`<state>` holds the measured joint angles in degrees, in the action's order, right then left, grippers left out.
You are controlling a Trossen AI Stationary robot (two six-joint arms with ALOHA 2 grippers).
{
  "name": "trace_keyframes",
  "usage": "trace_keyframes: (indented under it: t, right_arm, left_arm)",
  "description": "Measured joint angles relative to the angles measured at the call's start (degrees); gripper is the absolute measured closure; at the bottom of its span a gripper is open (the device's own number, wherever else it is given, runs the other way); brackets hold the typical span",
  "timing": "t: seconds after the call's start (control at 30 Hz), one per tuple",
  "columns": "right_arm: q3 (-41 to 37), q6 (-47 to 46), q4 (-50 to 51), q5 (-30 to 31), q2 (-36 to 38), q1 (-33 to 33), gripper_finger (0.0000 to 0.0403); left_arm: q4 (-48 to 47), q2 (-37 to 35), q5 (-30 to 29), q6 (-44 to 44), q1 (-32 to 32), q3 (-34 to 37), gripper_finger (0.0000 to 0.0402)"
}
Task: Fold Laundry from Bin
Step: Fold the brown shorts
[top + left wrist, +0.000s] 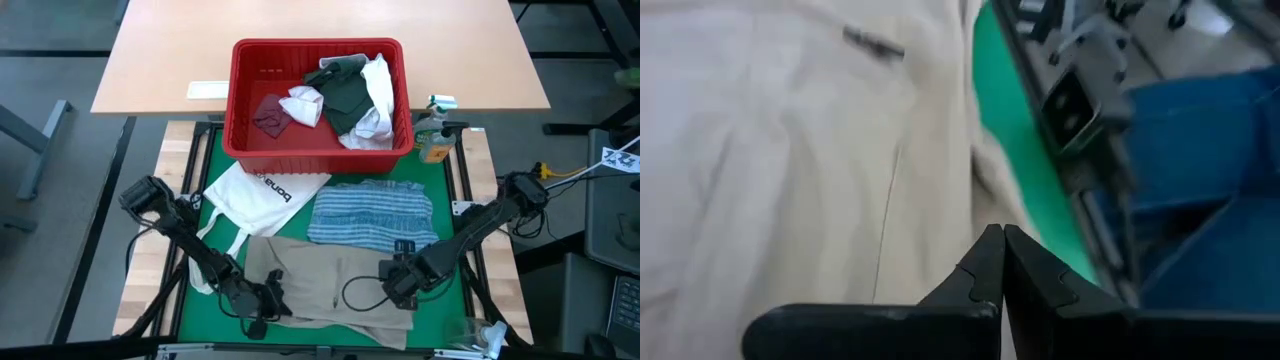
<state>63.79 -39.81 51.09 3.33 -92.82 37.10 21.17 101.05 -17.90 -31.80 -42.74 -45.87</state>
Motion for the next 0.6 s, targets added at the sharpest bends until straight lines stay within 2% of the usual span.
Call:
trace_keyframes:
  t: [0.27,0.6]
  right_arm:
    - [1.4,1.3,0.4,-0.7,3.8,0.0,0.0233]
    - [0.3,1.3,1.9,-0.5,3.5,0.0,0.0233]
  left_arm:
    - [5.0,-2.7,-8.0,-0.5,2.1,0.0,0.0401]
    - [5.4,-2.7,-8.4,-0.7,5.2,0.0,0.0401]
